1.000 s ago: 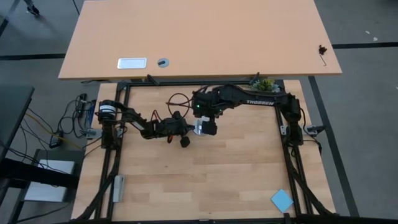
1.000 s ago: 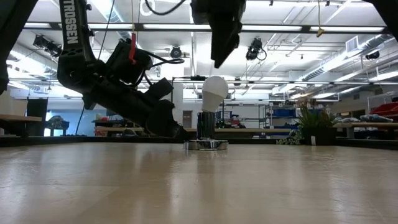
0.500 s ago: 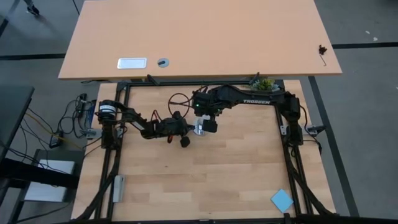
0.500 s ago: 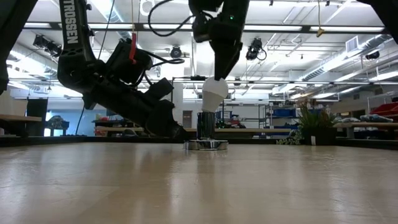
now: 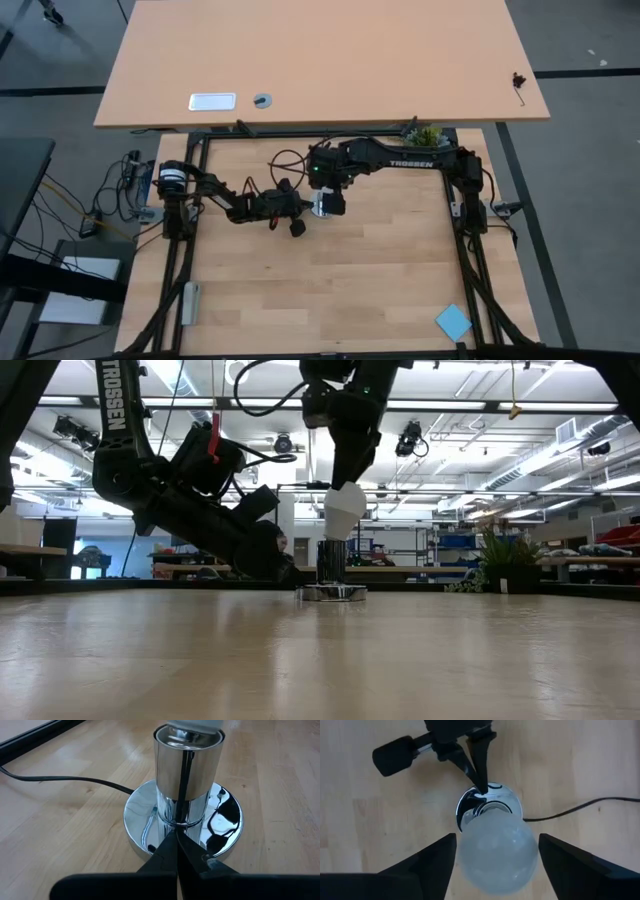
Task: Screw lightbulb
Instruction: Insert the lightbulb into the lamp socket
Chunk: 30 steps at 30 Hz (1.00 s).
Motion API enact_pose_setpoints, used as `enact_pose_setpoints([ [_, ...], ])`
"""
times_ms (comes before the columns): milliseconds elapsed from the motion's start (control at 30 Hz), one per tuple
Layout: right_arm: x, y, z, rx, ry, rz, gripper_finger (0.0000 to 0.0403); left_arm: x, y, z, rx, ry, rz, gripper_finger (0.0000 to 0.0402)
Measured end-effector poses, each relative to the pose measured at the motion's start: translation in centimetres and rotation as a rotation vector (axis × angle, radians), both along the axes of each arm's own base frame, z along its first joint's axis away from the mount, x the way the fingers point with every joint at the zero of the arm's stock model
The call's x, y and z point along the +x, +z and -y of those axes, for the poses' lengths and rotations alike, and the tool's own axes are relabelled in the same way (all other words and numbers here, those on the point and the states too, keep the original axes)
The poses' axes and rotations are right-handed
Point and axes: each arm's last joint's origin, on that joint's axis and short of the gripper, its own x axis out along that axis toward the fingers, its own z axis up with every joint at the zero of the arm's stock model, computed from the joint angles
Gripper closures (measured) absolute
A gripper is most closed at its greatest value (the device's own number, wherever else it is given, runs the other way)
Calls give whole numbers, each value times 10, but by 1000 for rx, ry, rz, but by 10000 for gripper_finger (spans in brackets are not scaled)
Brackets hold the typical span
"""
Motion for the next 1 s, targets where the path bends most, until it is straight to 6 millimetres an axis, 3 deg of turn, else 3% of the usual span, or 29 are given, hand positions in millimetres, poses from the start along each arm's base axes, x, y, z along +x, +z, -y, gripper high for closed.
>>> enact_pose_setpoints([
  [267,1,7,0,-5,1,22,134,0,0,0,3,-2,-1,401],
  [533,-8,12,-1,23,-51,-55,93,0,0,0,3,-2,-2,400],
  [767,-6,-3,0,14,-29,-55,66,0,0,0,3,-2,-2,400],
  [1000,-2,-4,1,15,-21,-18,97,0,0,0,4,-2,-2,400],
])
